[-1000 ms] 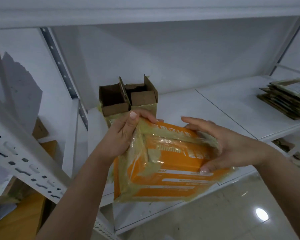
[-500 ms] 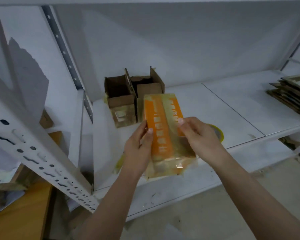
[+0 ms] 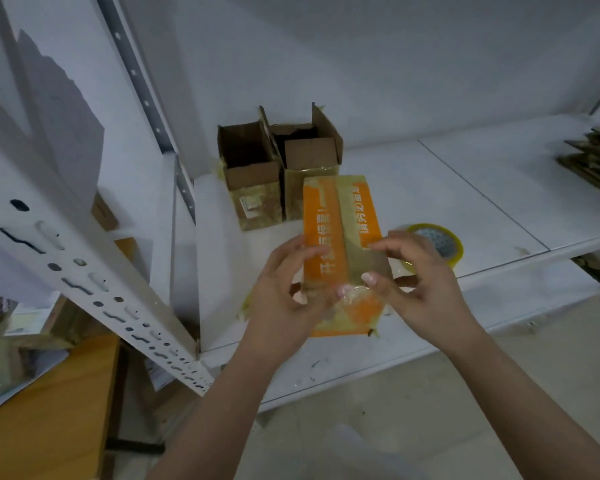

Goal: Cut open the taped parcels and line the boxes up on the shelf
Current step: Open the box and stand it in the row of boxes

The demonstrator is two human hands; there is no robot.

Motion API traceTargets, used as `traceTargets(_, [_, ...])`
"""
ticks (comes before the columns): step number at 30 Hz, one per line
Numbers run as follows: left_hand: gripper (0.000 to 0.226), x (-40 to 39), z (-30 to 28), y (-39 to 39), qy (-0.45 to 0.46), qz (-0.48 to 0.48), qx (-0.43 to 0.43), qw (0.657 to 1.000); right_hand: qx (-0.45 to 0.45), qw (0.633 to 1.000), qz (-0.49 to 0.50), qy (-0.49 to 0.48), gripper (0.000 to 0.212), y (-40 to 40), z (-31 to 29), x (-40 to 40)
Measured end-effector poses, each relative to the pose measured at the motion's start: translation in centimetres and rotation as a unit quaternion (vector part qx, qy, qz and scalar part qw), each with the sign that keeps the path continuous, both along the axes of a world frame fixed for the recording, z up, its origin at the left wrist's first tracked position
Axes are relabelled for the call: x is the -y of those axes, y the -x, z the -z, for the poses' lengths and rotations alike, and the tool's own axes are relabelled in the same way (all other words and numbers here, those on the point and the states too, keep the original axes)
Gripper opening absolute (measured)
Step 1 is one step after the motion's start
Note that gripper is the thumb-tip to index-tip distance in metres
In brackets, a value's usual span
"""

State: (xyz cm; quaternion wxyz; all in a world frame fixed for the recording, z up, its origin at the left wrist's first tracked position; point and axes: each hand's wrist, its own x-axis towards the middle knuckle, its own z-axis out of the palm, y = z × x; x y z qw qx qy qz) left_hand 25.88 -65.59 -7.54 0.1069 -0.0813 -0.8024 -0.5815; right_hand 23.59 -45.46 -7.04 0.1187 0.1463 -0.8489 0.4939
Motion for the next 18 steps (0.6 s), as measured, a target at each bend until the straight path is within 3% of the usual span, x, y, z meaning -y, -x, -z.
traceTargets(5, [0.036,-0.7,0.8,-0.9,0.002,0.004,-0.049,0.999,-0.039,0.998,-0.037,-0.030,0.043,-1.2,0.5,-0.1])
traceTargets(18, [0.021,-2.1,1.9,-0.3,-0.022,-0.046,-0.176,0.983,-0.243,0.967,0.032,-0.069,0.025,-0.6,1.5,1.1])
